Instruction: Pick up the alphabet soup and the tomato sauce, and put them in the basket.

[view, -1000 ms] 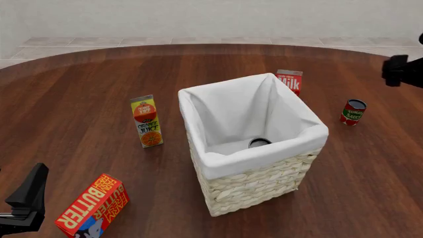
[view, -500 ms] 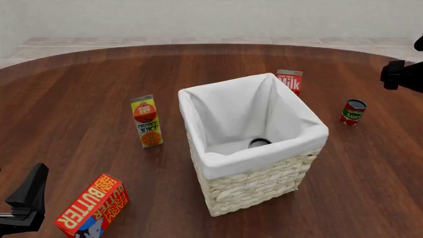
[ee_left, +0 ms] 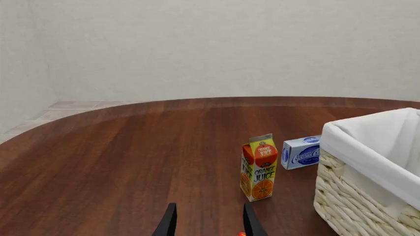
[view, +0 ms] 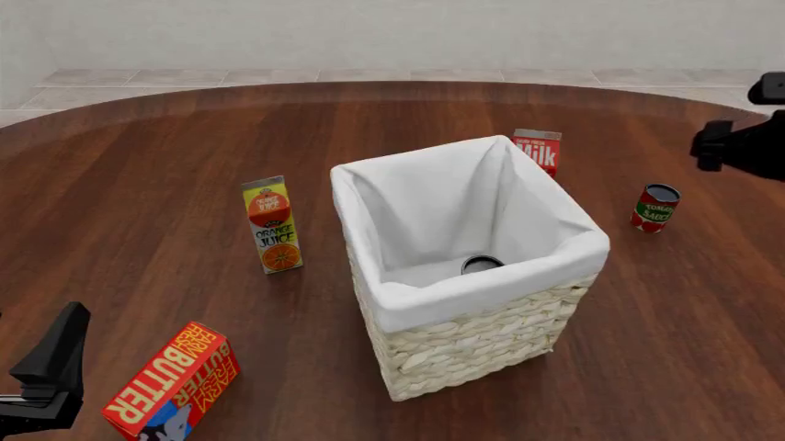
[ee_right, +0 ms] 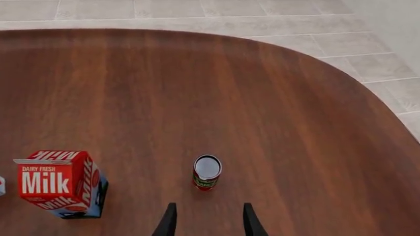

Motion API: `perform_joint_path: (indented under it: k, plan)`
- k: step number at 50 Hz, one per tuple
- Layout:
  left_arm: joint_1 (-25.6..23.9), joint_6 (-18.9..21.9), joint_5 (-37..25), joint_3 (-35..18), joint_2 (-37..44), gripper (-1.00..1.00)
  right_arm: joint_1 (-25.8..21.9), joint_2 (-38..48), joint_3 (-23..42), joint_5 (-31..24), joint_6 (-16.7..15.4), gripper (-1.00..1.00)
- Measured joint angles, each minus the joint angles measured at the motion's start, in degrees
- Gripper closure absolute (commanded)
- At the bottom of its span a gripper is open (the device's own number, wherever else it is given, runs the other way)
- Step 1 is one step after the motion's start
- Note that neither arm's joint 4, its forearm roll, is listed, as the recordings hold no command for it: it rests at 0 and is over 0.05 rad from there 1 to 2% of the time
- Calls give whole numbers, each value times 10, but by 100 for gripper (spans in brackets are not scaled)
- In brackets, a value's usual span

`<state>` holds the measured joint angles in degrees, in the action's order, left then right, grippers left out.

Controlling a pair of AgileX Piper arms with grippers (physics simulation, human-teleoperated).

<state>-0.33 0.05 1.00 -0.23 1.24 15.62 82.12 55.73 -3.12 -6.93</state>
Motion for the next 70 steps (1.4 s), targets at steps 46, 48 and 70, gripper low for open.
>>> perform_joint_path:
  k: [46, 48, 70]
  plan:
    - [0, 0, 0, 0, 0, -100, 8, 107, 37, 47, 8, -100]
    - [0, 0, 0, 0, 0, -100, 9, 111, 38, 49, 8, -100]
    - [0, 0, 0, 0, 0, -100, 9, 158, 56, 68, 12, -100]
